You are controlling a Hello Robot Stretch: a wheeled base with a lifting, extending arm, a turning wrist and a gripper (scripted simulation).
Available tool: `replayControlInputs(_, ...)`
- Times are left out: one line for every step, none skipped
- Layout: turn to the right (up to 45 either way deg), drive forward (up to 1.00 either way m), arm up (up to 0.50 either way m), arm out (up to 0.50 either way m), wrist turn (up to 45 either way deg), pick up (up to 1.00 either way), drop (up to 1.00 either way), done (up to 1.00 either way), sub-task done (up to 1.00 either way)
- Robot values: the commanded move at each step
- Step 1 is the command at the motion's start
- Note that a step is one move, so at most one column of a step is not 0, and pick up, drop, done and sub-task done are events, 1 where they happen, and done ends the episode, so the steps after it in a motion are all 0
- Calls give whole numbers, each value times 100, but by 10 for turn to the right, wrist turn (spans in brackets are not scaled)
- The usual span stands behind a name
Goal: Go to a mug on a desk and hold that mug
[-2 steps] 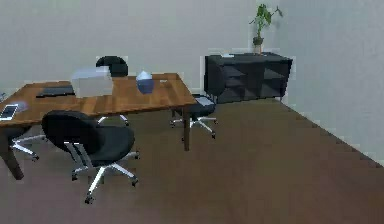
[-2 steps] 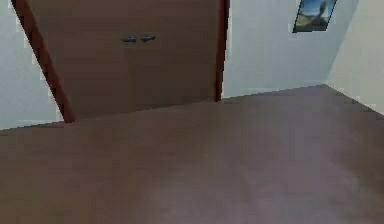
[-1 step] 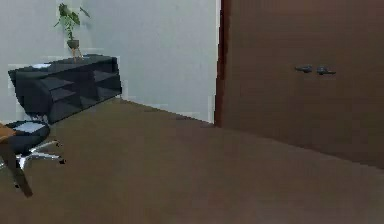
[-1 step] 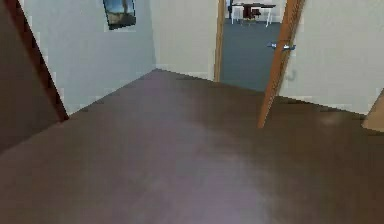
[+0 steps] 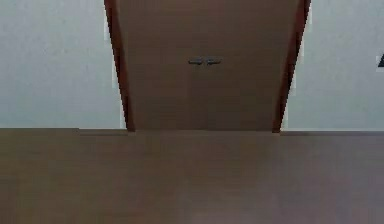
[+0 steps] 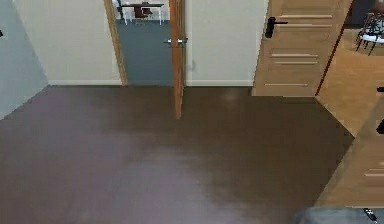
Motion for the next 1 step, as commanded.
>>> replayControlInputs(0,5,0,0,0,0,0,0,0)
